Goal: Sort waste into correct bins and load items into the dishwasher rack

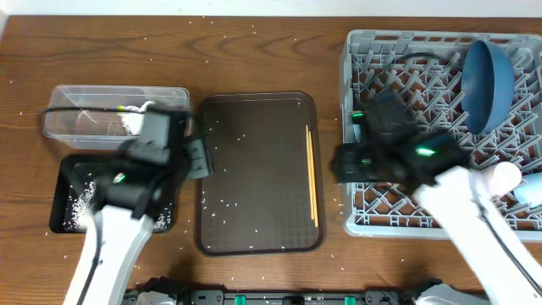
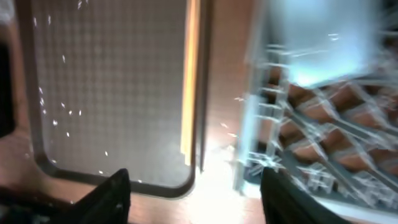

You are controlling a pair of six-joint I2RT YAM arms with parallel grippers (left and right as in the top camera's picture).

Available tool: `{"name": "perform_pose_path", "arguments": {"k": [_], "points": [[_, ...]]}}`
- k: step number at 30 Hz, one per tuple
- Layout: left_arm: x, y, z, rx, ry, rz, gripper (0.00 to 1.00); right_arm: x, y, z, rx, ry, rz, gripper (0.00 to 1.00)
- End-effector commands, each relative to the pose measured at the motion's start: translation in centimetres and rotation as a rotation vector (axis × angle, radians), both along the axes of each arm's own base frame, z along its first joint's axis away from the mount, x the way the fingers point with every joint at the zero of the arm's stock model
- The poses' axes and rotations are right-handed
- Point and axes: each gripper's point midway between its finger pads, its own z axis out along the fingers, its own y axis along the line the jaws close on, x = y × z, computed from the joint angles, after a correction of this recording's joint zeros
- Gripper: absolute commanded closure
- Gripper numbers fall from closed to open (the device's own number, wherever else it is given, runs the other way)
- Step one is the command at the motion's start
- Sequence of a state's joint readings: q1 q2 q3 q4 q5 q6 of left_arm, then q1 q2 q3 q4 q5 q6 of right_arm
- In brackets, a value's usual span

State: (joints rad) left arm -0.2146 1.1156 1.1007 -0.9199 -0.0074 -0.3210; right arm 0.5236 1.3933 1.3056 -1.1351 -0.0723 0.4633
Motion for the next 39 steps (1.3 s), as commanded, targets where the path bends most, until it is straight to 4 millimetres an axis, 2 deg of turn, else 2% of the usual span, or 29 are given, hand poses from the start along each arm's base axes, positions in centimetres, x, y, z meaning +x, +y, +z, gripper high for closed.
{"name": "perform_pose_path", "arguments": {"k": [1,3,4,6,9,14,18,26,31,33,35,36,37,39], "points": [[-0.9,1.6,1.6,0.017,-0.039,0.021,0.26,-0.6,3.1,-2.8,-0.013,0.053,0.056,0.44],[-1.5,2.3,2.0,0.016,-0.047,0.044,0.15,-0.4,4.5,-4.8,-0.032,0.079,0.077,0.5],[-1.6,2.5,2.1,0.016,-0.048,0.052,0.02,-0.3,4.8,-5.9,-0.052,0.1,0.062,0.52],[-1.9,2.8,2.2,0.016,-0.049,0.061,0.02,0.0,4.8,-8.5,-0.108,0.146,0.011,0.57],[-1.9,2.8,2.1,0.016,-0.046,0.06,0.02,0.2,5.0,-11.2,-0.141,0.202,-0.015,0.59],[-1.9,2.8,2.0,0.016,-0.042,0.06,0.02,0.3,6.3,-14.3,-0.126,0.264,0.017,0.58],[-1.8,2.8,2.0,0.017,-0.042,0.06,0.02,0.4,6.4,-16.1,-0.144,0.289,0.015,0.58],[-1.8,2.8,2.0,0.017,-0.042,0.06,0.02,1.1,6.7,-18.7,-0.157,0.299,-0.006,0.6],[-1.8,2.8,2.0,0.017,-0.042,0.06,0.02,1.4,6.2,-19.8,-0.189,0.299,-0.054,0.63],[-1.8,2.8,2.0,0.017,-0.042,0.06,0.02,1.7,6.3,-20.0,-0.189,0.287,-0.055,0.68],[-1.8,2.8,2.0,0.017,-0.042,0.06,0.02,2.0,6.3,-20.0,-0.189,0.276,-0.057,0.89],[-1.8,2.8,2.0,0.017,-0.042,0.06,0.02,2.0,6.3,-20.0,-0.189,0.274,-0.057,0.95],[-1.8,2.8,2.0,0.017,-0.042,0.06,0.02,2.1,6.3,-20.0,-0.188,0.271,-0.057,0.99],[-1.8,2.8,2.0,0.017,-0.042,0.06,0.02,2.3,6.4,-19.9,-0.188,0.262,-0.058,0.99]]}}
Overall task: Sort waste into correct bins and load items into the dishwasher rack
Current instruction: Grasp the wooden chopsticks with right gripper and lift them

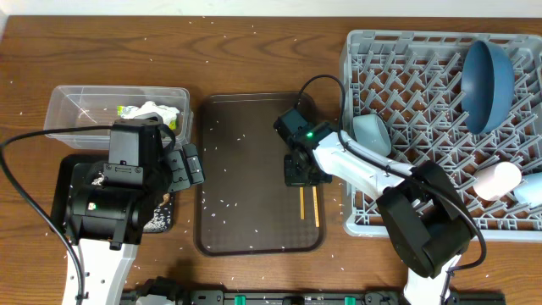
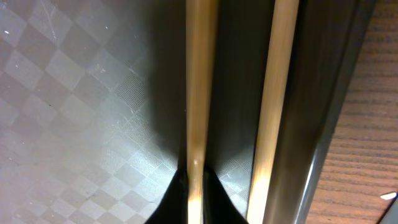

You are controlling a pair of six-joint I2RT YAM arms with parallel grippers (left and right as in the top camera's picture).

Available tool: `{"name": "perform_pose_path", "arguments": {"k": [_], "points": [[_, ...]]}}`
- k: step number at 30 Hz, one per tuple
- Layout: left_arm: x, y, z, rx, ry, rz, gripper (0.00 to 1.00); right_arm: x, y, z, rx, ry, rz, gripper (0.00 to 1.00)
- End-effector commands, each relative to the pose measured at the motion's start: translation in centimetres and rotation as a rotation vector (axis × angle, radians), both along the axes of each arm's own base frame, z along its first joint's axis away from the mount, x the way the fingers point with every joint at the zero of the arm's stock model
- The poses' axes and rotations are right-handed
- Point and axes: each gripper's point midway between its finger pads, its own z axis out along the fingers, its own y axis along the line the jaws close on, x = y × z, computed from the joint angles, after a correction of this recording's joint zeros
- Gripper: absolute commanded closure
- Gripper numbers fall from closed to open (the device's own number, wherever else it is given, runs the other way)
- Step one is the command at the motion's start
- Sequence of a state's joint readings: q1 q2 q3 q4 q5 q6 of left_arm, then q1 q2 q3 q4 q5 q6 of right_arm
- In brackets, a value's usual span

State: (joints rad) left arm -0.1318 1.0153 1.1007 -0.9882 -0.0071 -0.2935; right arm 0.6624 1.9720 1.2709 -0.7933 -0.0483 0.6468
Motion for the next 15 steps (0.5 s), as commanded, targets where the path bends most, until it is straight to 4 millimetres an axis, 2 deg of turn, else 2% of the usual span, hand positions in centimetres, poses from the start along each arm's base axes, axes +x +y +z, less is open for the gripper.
{"name": "perform_pose_path", "arguments": {"k": [1,4,6,12,15], "points": [[0.2,0.2,0.4,0.008,-0.009,0.001,0.02,-0.2,-0.5,-1.5,-0.044,0.014,-0.007,0.99],[0.2,0.2,0.4,0.008,-0.009,0.001,0.02,0.2,-0.2,-0.3,-0.03,-0.012,0.041,0.99],[0.2,0.2,0.4,0.008,-0.009,0.001,0.02,0.5,0.1,1.3,-0.015,-0.037,0.076,0.99],[0.2,0.2,0.4,0.008,-0.009,0.001,0.02,0.4,1.5,8.8,0.106,-0.164,0.205,0.99],[0.2,0.2,0.4,0.008,-0.009,0.001,0.02,0.1,0.6,12.7,0.136,-0.244,0.238,0.99]]}}
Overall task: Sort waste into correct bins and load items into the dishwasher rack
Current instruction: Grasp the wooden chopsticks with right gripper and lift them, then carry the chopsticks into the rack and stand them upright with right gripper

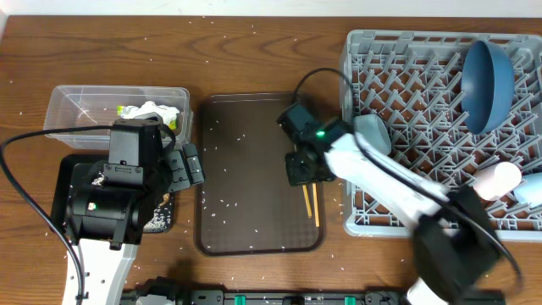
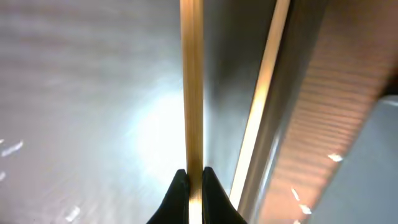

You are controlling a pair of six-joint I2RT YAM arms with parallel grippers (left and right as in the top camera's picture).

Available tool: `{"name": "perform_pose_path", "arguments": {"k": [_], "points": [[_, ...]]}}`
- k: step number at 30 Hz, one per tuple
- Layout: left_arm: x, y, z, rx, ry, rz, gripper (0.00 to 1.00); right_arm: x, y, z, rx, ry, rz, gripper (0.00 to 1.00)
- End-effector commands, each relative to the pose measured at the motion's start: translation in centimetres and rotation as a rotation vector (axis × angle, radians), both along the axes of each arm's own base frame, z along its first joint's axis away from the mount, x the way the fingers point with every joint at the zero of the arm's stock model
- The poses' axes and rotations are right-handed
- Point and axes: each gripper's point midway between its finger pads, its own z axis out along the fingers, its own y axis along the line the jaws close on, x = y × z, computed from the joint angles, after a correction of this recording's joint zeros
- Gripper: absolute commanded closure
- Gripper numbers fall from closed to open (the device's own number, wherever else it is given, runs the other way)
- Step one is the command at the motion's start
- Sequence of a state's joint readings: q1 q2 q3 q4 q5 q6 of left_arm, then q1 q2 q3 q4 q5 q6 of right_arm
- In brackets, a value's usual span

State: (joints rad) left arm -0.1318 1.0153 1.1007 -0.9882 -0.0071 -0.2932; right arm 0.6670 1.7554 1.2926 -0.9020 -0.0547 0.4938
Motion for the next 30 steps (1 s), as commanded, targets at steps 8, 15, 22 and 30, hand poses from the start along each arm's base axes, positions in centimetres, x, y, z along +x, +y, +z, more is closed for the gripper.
{"name": "perform_pose_path", "arguments": {"k": [8,15,22,30], "points": [[0.2,0.2,0.4,0.008,-0.009,0.001,0.02,1.7,-10.9,13.5,-0.064,-0.367,-0.1,0.99],[0.2,0.2,0.4,0.008,-0.009,0.001,0.02,2.6,-23.1,15.2,-0.313,-0.412,-0.254,0.99],[0.2,0.2,0.4,0.008,-0.009,0.001,0.02,4.6,-27.9,12.2,-0.399,-0.321,-0.248,0.99],[0.2,0.2,0.4,0.008,-0.009,0.001,0.02,5.6,-28.9,6.3,-0.435,-0.134,-0.23,0.99]]}}
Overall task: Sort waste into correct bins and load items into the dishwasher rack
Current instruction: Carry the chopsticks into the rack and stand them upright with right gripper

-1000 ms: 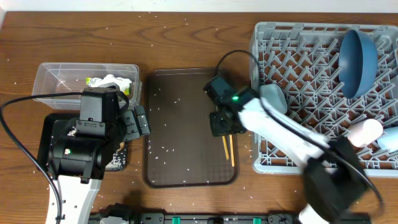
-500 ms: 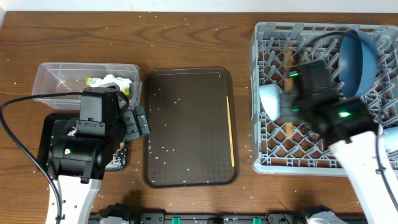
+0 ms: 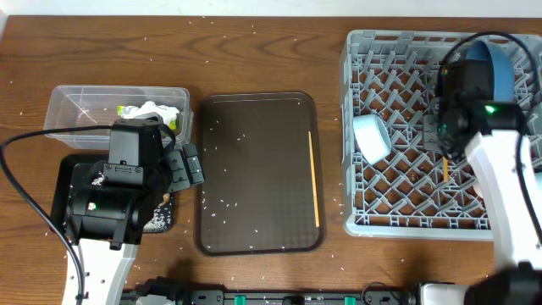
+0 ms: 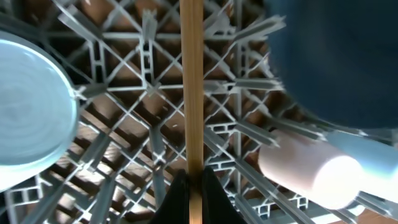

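My right gripper (image 4: 191, 186) is shut on a wooden chopstick (image 4: 191, 93), held over the grey dishwasher rack (image 3: 349, 169). In the overhead view the chopstick's end (image 3: 445, 168) sticks out below the right gripper (image 3: 446, 146), right of a light blue bowl (image 3: 370, 138). A second chopstick (image 3: 314, 182) lies along the right edge of the brown tray (image 3: 254, 169). My left gripper (image 3: 188, 165) hangs at the tray's left edge beside the bins; its jaw state does not show.
In the rack are a dark blue bowl (image 4: 336, 56) and a white cup (image 4: 311, 168), close to the right of the held chopstick. A clear bin (image 3: 85, 106) with waste and a black bin (image 3: 63, 199) stand at the left. Rice grains are scattered about.
My right gripper has moved with the chopstick from above the tray's right side to over the middle of the rack. The other chopstick stays on the tray. The left arm has not moved.
At first both chopsticks lay at the tray's right edge, with my right gripper open by the rack's left side. Then it was shut on one chopstick on the tray, then held it tilted above the tray. Now that chopstick is over the rack.
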You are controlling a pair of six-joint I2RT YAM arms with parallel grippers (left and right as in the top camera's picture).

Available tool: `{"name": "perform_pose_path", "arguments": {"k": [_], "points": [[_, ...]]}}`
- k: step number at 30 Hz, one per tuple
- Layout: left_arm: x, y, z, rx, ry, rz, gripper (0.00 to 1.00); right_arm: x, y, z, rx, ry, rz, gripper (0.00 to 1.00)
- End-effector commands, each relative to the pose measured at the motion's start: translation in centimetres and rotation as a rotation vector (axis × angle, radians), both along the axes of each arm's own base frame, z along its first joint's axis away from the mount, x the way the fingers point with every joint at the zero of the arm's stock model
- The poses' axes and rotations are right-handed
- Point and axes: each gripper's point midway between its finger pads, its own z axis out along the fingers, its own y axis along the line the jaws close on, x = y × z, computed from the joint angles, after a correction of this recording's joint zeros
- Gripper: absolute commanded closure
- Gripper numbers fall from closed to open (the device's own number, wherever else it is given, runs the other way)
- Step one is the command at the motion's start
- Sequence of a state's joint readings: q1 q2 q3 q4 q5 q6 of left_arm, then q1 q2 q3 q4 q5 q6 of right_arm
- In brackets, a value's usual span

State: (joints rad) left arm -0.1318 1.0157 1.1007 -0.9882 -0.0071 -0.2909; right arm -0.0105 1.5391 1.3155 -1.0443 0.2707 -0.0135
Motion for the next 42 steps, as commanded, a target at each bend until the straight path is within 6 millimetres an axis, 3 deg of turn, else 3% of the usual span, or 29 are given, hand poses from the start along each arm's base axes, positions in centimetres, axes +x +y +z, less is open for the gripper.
{"name": "perform_pose_path", "arguments": {"k": [1,6,9,11,15,19,23,25,28,34,37,42], "points": [[0.2,0.2,0.4,0.006,-0.009,0.003,0.02,0.2,-0.9,-1.7,-0.047,0.069,0.009,0.99],[0.2,0.2,0.4,0.006,-0.009,0.003,0.02,0.4,-1.3,-2.4,-0.071,0.088,0.0,0.97],[0.2,0.2,0.4,0.006,-0.009,0.003,0.02,0.3,-0.6,-1.4,-0.029,0.055,-0.013,0.63],[0.2,0.2,0.4,0.006,-0.009,0.003,0.02,0.1,0.4,-0.5,0.032,0.018,-0.018,0.57],[0.2,0.2,0.4,0.007,-0.009,0.003,0.02,-0.6,4.8,2.0,0.253,-0.066,0.048,0.56],[0.2,0.2,0.4,0.007,-0.009,0.003,0.02,-1.9,10.6,4.9,0.431,-0.126,0.165,0.65],[0.2,0.2,0.4,0.007,-0.009,0.003,0.02,-3.7,16.2,5.7,0.481,-0.116,0.264,0.69],[0.2,0.2,0.4,0.006,-0.009,0.003,0.02,-4.6,18.6,5.0,0.466,-0.086,0.287,0.69],[0.2,0.2,0.4,0.007,-0.009,0.003,0.02,-5.2,20.8,3.0,0.394,-0.045,0.239,0.73],[0.2,0.2,0.4,0.006,-0.009,0.003,0.02,-6.1,25.8,-3.3,0.312,0.076,0.197,0.73],[0.2,0.2,0.4,0.006,-0.009,0.003,0.02,-5.6,26.9,-6.5,0.274,0.101,0.14,0.78],[0.2,0.2,0.4,0.006,-0.009,0.003,0.02,-4.2,26.5,-10.6,0.21,0.114,0.047,0.8]]}}
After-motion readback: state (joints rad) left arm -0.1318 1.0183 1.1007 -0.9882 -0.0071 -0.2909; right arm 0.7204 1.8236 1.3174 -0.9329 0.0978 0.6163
